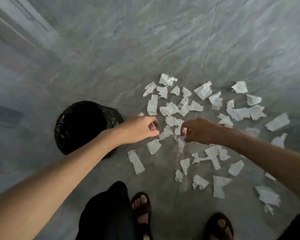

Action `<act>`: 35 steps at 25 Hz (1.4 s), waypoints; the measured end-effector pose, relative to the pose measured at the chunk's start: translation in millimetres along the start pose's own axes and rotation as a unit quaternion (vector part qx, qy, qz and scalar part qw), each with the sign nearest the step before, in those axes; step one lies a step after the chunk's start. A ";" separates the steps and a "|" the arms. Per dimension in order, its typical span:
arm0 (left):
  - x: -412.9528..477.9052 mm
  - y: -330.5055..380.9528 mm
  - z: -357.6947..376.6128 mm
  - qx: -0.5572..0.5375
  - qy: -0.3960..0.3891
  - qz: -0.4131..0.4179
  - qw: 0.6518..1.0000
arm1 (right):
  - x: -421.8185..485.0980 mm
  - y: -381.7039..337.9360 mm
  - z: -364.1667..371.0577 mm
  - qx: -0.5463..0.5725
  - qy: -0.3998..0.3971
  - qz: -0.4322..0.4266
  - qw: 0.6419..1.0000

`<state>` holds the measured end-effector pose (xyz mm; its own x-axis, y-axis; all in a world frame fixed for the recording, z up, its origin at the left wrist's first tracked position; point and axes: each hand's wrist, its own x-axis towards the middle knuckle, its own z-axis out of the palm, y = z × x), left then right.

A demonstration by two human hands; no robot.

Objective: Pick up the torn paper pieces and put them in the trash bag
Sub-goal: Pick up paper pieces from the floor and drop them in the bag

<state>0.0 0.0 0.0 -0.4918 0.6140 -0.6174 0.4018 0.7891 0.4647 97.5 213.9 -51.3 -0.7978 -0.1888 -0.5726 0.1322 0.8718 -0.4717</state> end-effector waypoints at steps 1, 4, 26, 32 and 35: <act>13.7 -16.1 14.7 -0.001 -0.001 -0.002 1.000 | 20.8 9.1 20.2 -0.026 -0.018 -0.011 0.999; 61.3 -74.1 59.2 0.016 0.018 -0.007 1.000 | 79.3 39.0 80.5 -0.120 -0.081 -0.056 0.988; 80.2 -233.9 290.4 0.108 0.174 -0.128 0.970 | 71.1 125.9 279.8 -0.130 0.050 -0.078 0.987; 92.9 -215.9 286.6 -0.067 0.244 0.007 0.967 | 69.7 127.6 300.4 -0.099 0.063 -0.061 0.991; 128.7 -187.9 273.6 -0.067 0.215 0.052 0.973 | 64.8 123.6 302.0 -0.013 0.099 -0.029 0.995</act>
<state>72.6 -74.6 -340.4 -0.7436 0.6187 -0.2535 0.3757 0.7003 0.6069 239.8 173.0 -349.2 -0.9040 -0.1482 -0.4010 0.0699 0.8741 -0.4807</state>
